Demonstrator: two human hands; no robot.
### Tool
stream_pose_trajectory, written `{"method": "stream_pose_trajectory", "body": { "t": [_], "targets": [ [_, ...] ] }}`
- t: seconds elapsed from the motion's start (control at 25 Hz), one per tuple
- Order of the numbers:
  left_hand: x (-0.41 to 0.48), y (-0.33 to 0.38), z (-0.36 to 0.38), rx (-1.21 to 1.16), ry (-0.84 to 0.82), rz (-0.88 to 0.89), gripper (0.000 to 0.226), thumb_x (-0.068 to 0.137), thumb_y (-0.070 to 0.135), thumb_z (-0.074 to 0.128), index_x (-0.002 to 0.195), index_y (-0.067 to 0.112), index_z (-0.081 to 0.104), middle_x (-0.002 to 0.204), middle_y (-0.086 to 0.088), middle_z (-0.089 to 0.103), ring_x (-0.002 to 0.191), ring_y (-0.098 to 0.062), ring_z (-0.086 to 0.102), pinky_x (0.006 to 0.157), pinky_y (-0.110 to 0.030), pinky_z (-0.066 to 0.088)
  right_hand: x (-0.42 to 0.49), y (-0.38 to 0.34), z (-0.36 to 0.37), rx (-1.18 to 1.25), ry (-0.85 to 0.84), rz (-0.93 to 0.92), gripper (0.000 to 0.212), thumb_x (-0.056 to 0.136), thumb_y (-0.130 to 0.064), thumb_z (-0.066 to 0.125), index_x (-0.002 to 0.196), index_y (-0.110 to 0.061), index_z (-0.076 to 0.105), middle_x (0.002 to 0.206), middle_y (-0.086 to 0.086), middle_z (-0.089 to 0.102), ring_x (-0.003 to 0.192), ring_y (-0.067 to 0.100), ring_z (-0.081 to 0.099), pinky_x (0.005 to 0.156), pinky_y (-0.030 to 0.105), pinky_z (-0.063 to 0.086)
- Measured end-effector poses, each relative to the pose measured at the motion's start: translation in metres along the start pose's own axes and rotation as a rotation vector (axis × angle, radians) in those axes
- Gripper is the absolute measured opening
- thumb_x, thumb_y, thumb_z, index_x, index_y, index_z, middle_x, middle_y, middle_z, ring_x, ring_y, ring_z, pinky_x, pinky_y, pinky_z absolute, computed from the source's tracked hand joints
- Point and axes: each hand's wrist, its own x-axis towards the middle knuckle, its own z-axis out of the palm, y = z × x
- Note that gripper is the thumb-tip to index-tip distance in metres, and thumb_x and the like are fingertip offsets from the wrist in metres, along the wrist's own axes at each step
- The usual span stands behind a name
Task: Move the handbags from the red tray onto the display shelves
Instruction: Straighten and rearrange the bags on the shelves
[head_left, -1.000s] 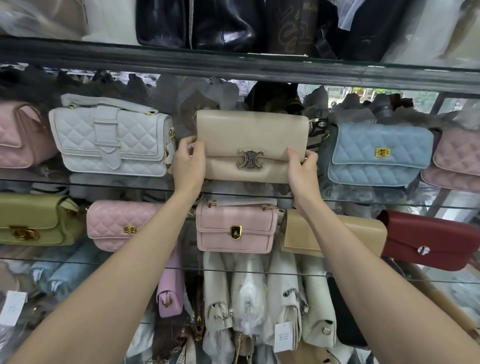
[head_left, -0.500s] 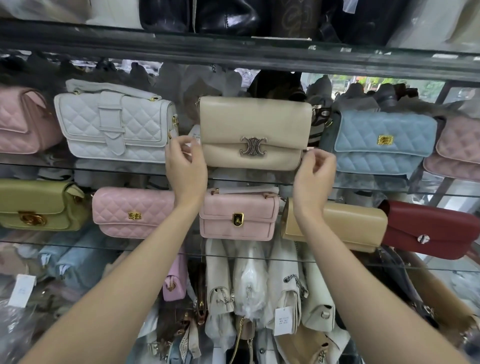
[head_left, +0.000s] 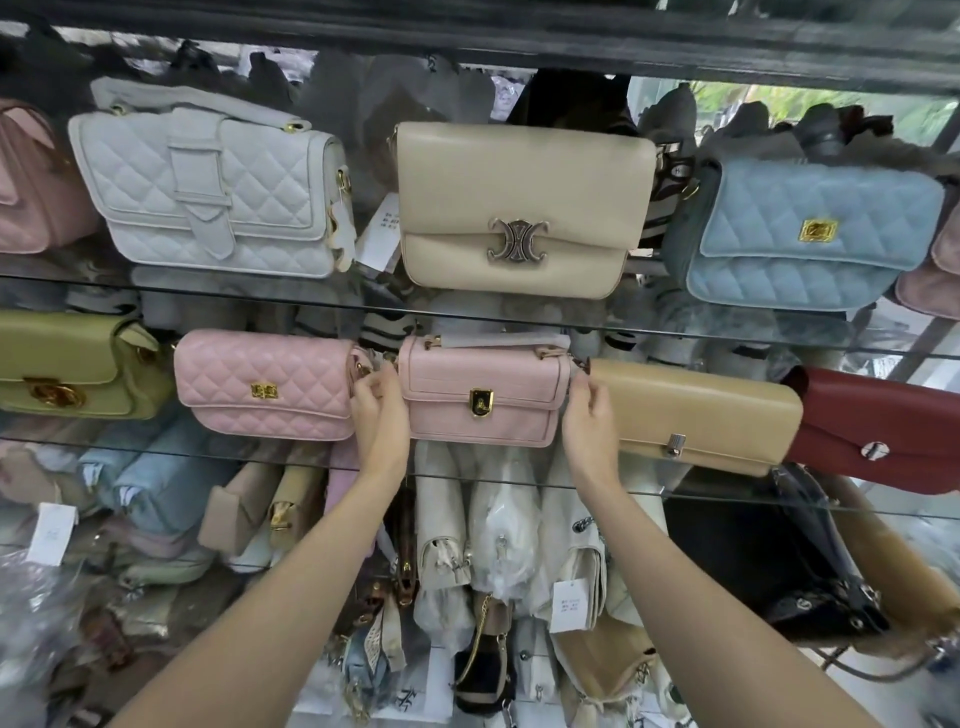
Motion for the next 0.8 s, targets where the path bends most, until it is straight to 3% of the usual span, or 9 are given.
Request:
{"method": "stream_pose_trajectory", "body": {
  "t": [0.08,0.16,0.24,0.44,0.68,0.8],
  "targets": [
    [0.011,-0.004,0.004,-0.056,-0.071,-0.096,0.046,0.102,0.064,0.028,0.124,0.03,0.05,0.13,0.015,0.047,0.121,-0.01,0.044,0.107,-0.031,0.029,0.003,0.007,0.006,0.017,-0.027,0.02,0.043,0.108,-0.045,0.034,0.131,-0.019,0.058,0.124,-0.005,0.062,0.119,0.016,0.054,0.099,0.035,0.039],
    [0.022,-0.015,0.007,-0.066,-0.117,-0.12,0.07,0.085,0.087,0.025,0.123,0.035,0.054,0.134,0.013,0.059,0.126,-0.012,0.053,0.116,-0.042,0.035,0.003,0.012,0.011,0.047,-0.022,0.037,0.046,0.108,-0.048,0.031,0.13,-0.02,0.059,0.127,-0.002,0.064,0.122,0.02,0.055,0.105,0.039,0.041],
    [0.036,-0.033,0.011,-0.071,-0.103,-0.136,0.086,0.072,0.096,0.025,0.127,0.037,0.055,0.135,0.013,0.06,0.127,-0.011,0.054,0.116,-0.047,0.037,0.001,0.016,0.017,0.067,-0.008,0.067,0.046,0.108,-0.05,0.028,0.131,-0.024,0.058,0.126,-0.004,0.064,0.121,0.02,0.055,0.098,0.038,0.04],
    [0.035,-0.025,0.015,-0.119,-0.118,-0.195,0.08,0.081,0.088,0.028,0.146,0.043,0.035,0.137,0.021,0.043,0.13,-0.01,0.044,0.118,-0.05,0.033,0.004,0.019,0.025,0.115,-0.046,0.17,0.056,0.103,-0.065,0.024,0.145,-0.032,0.043,0.132,-0.008,0.054,0.123,0.018,0.048,0.096,0.033,0.032],
    [0.039,-0.031,0.016,-0.131,-0.127,-0.184,0.043,0.095,0.076,0.027,0.125,0.045,0.032,0.12,0.02,0.047,0.122,-0.013,0.044,0.116,-0.054,0.034,0.0,0.031,0.027,0.154,-0.076,0.112,0.064,0.1,-0.069,0.03,0.145,-0.024,0.039,0.141,-0.003,0.054,0.128,0.017,0.05,0.104,0.034,0.038],
    [0.038,-0.033,0.017,-0.145,-0.125,-0.176,0.046,0.098,0.072,0.027,0.133,0.042,0.033,0.129,0.014,0.039,0.123,-0.013,0.04,0.118,-0.053,0.032,-0.007,0.037,0.025,0.147,-0.087,0.077,0.069,0.099,-0.072,0.031,0.149,-0.027,0.04,0.145,-0.006,0.053,0.133,0.013,0.048,0.107,0.032,0.036]
  ]
}}
